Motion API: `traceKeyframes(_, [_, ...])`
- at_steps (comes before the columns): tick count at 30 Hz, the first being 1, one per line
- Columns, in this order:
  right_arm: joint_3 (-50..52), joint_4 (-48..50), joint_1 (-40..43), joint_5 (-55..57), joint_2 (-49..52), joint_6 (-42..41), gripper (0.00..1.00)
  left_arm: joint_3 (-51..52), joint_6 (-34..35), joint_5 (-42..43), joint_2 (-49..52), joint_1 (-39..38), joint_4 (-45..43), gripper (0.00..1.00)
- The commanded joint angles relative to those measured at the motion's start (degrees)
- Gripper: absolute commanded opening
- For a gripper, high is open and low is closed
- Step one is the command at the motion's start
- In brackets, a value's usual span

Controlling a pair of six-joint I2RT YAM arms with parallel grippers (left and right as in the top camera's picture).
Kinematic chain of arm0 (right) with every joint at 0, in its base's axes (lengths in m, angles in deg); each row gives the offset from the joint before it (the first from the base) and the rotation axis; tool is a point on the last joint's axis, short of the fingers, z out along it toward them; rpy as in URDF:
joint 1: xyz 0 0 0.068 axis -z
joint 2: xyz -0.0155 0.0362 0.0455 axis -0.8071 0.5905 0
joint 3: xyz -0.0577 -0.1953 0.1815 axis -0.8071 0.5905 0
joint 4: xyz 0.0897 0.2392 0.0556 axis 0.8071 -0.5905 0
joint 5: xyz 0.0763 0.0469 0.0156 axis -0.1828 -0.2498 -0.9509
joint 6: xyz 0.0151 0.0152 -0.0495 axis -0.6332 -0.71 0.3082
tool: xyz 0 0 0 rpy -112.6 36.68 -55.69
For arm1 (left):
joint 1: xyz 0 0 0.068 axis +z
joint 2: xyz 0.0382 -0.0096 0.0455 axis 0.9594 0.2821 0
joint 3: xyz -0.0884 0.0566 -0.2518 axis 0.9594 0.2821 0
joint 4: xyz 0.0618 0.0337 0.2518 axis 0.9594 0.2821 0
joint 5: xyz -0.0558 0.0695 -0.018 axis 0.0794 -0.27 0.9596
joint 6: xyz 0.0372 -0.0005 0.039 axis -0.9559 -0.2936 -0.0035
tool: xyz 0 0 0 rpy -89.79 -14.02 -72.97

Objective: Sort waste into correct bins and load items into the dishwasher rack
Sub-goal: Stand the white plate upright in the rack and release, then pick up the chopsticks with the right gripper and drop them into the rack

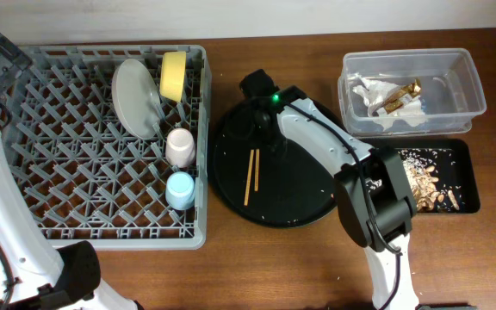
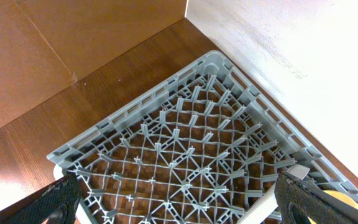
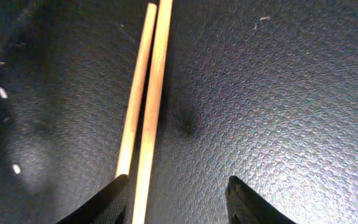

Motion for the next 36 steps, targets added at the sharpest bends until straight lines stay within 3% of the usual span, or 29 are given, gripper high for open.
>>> traceKeyframes(1, [0.39, 0.00, -0.07, -0.87, 3.63, -0.33, 0.51, -0.68, 0.52, 0.24, -0.76, 0.15, -0.11, 0.99])
traceKeyframes(7, [0.39, 0.48, -0.48, -1.66, 4.42, -0.31, 0.50, -0.68, 0.52, 0.24, -0.76, 0.15, -0.11, 0.99])
traceKeyframes(8, [0.39, 0.42, -0.76, -1.64, 4.52, -0.33, 0.42, -0.68, 0.52, 0.24, -0.76, 0.15, -0.11, 0.99])
traceKeyframes(9, [0.39, -0.07, -0.81, -1.66, 4.61, -0.85, 0.14, -0.68, 0.50, 0.24, -0.76, 0.15, -0.11, 0.99])
traceKeyframes(10, [0.39, -0.66, -0.81, -1.42, 4.61, -1.55, 0.04, -0.68, 0.50, 0.24, -0.76, 0.15, -0.11, 0.99])
traceKeyframes(14, [-3.19, -5.84, -0.24, -1.42, 3.91, -1.81, 0.04, -0.68, 0.52, 0.24, -0.76, 0.15, -0.11, 0.99])
traceKeyframes(18, [-20.83, -18.71, 1.84, -11.56, -1.57, 0.28, 0.04, -0.68, 0.50, 0.24, -0.76, 0.13, -0.11, 0.99])
traceKeyframes(21, [-29.18, -19.61, -0.72, -18.32, -3.37, 1.01, 0.04, -0.68, 0.52, 0.24, -0.76, 0.15, -0.11, 0.99])
traceKeyframes(29, [-29.55, 9.25, -20.13, -20.59, 3.56, -14.49, 0.04, -0.68, 0.52, 0.24, -0.76, 0.15, -0.11, 0.99])
traceKeyframes(32, [-29.55, 16.46, -21.40, -20.00, 5.07, -20.70, 0.04, -0.68, 0.52, 0.24, -0.76, 0.13, -0.11, 0.99])
traceKeyframes(36, [-29.55, 17.59, -21.40, -17.07, 7.69, -26.29, 0.04, -0.68, 0.52, 0.24, -0.76, 0.13, -0.11, 0.99])
